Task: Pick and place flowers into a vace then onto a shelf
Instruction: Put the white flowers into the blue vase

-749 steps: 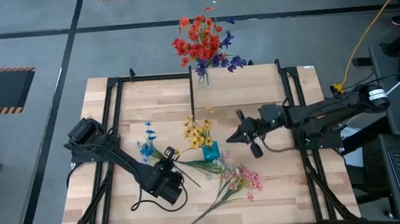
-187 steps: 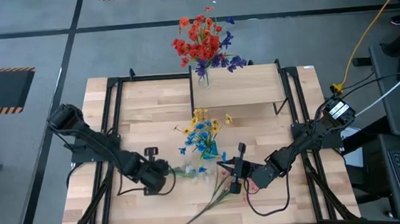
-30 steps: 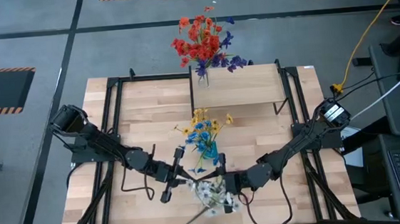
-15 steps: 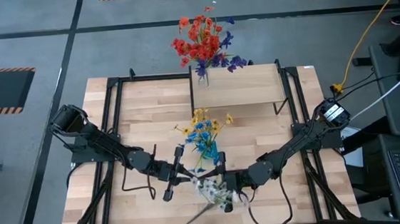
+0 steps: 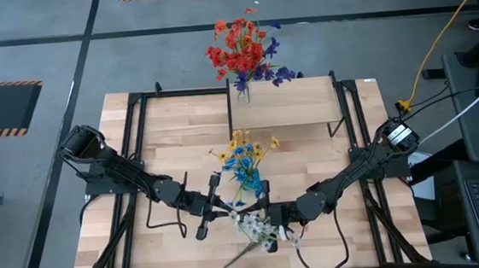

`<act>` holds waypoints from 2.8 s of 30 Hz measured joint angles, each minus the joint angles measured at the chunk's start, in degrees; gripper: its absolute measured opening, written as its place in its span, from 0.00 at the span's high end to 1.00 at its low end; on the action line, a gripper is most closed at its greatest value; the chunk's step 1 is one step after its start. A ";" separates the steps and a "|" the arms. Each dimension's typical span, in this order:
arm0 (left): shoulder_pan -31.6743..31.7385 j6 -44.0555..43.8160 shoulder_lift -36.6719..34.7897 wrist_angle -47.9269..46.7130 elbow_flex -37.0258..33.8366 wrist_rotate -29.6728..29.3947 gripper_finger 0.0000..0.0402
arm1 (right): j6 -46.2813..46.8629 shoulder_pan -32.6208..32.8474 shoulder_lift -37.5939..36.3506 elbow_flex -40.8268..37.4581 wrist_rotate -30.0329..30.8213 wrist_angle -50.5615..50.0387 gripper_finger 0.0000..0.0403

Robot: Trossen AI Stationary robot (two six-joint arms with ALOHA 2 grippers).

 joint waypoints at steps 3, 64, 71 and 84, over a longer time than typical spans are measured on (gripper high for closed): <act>0.00 -0.01 0.00 0.00 0.00 0.00 0.98 | -0.02 0.00 0.00 0.00 0.02 0.00 0.88; -9.64 -19.27 -14.20 -35.55 -4.70 -8.53 1.00 | 13.25 6.15 -19.12 -0.09 26.69 -33.75 1.00; -9.64 -19.12 -14.20 -35.56 -4.70 -8.96 0.98 | 12.01 2.16 -19.45 -0.09 26.55 -33.60 1.00; -9.64 -19.08 -14.20 -35.58 -4.70 -9.01 0.99 | 10.43 -1.29 -19.67 -0.09 23.00 -34.16 1.00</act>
